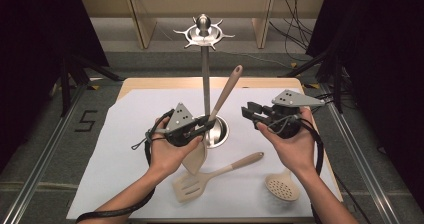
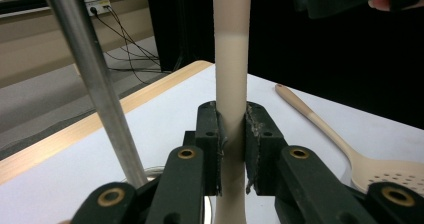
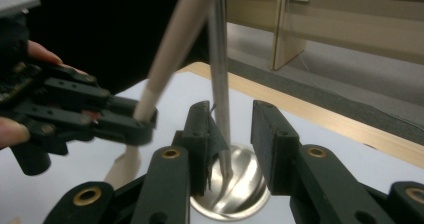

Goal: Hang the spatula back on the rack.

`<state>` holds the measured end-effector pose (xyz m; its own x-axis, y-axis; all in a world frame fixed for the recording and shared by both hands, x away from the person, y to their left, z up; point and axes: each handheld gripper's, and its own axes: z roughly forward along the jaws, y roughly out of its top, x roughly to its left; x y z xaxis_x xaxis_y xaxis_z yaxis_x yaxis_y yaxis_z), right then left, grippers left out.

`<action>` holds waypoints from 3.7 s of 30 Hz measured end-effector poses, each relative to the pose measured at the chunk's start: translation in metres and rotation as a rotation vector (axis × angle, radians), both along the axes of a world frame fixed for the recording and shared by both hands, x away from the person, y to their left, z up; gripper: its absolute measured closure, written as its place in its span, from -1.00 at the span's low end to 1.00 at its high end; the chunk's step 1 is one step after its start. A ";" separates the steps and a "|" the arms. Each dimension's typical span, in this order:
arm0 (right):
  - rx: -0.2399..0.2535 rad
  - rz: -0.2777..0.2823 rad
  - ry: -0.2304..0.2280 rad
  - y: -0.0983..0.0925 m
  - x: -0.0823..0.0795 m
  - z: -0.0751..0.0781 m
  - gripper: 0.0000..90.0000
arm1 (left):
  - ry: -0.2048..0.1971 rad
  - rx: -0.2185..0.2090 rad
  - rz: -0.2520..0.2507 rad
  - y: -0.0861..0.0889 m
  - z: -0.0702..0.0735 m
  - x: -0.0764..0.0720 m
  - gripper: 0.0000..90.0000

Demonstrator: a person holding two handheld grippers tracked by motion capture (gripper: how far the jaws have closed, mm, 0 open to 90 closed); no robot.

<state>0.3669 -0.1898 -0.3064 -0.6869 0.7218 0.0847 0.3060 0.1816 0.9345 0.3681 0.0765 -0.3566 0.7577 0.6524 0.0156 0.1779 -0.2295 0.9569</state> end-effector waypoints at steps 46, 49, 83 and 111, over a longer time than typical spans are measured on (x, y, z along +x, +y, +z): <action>0.102 0.208 0.013 0.022 0.004 0.020 0.68 | 0.039 0.017 -0.235 -0.015 0.014 0.003 0.34; 0.101 0.223 0.011 0.019 0.003 0.019 0.68 | 0.060 -0.003 -0.267 -0.014 0.015 0.004 0.36; 0.127 0.187 -0.104 -0.005 -0.010 0.022 0.26 | 0.095 0.028 -0.117 -0.005 0.024 0.009 0.72; 0.010 -0.032 0.052 -0.069 -0.004 -0.058 0.29 | 0.063 -0.037 -0.010 0.021 0.042 0.007 0.72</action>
